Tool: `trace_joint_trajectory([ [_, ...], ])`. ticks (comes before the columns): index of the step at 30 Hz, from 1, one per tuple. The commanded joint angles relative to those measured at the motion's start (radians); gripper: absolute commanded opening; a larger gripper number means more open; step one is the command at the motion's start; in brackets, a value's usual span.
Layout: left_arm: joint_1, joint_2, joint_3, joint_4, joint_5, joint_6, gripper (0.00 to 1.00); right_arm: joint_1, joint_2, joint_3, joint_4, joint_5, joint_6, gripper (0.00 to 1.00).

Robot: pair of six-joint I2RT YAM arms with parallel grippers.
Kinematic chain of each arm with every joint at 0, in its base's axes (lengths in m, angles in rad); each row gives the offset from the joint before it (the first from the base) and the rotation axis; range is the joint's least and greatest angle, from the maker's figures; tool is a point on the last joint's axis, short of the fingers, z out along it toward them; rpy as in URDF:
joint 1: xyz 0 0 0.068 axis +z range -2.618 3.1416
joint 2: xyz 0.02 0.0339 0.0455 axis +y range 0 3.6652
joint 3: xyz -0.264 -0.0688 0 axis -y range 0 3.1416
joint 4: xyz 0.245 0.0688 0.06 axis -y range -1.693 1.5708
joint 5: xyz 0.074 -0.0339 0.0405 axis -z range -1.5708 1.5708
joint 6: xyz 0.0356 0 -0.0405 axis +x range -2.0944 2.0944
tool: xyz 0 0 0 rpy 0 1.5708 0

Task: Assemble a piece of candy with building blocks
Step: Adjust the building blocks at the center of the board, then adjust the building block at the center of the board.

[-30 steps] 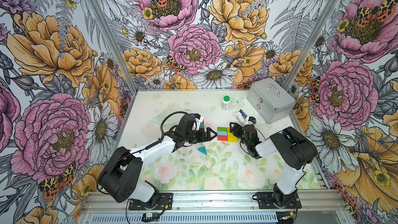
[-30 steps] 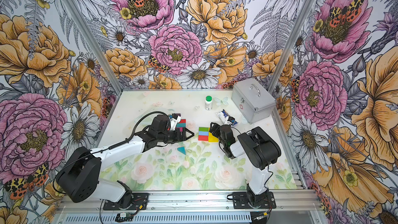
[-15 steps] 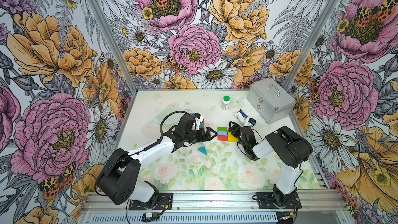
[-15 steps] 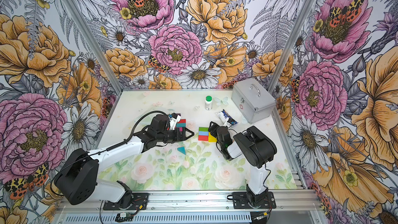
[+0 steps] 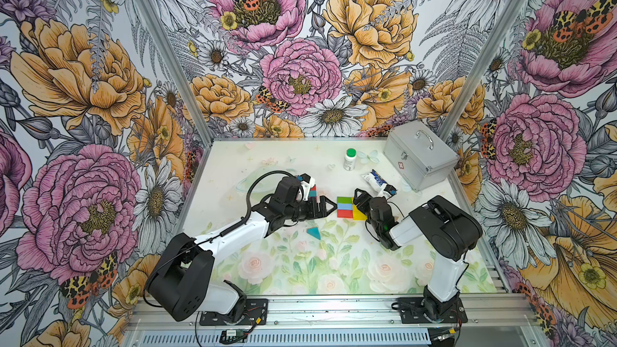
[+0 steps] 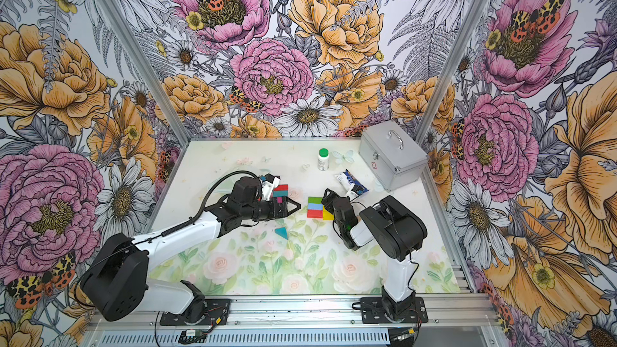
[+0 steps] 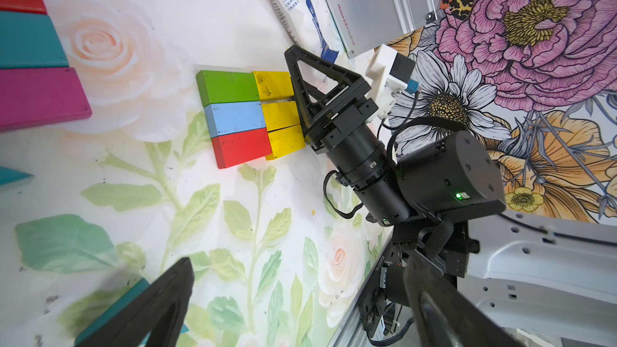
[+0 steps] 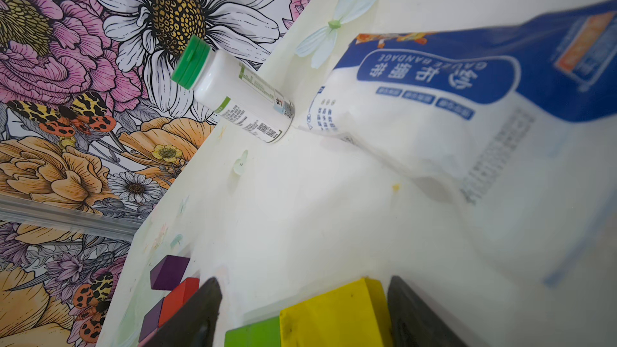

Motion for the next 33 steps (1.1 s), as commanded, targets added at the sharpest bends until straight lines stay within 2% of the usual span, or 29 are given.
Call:
trace_joint_trajectory([
  [1, -0.014, -0.03, -0.007, 0.007, 0.002, 0.006, 0.99, 0.011, 0.014, -0.017, -0.045, 0.02, 0.02, 0.79],
  [5, -0.015, -0.035, -0.009, 0.006, 0.0, 0.004, 0.99, 0.011, -0.016, -0.013, -0.08, 0.023, 0.001, 0.79],
  [9, -0.015, -0.047, -0.012, -0.005, -0.006, 0.006, 0.99, 0.008, -0.089, 0.012, -0.198, 0.018, -0.071, 0.8],
  [18, -0.009, -0.076, -0.027, -0.038, -0.02, 0.018, 0.99, 0.003, -0.374, 0.073, -0.64, -0.039, -0.304, 0.81],
  [23, -0.002, -0.09, -0.036, -0.07, -0.024, 0.036, 0.99, -0.009, -0.479, 0.146, -0.941, -0.152, -0.426, 0.81],
  [28, 0.007, -0.119, -0.039, -0.117, -0.034, 0.053, 0.99, -0.049, -0.457, 0.315, -1.212, -0.305, -0.543, 0.8],
  [33, 0.016, -0.16, -0.058, -0.135, -0.049, 0.05, 0.99, -0.032, -0.451, 0.307, -1.266, -0.43, -0.508, 0.8],
])
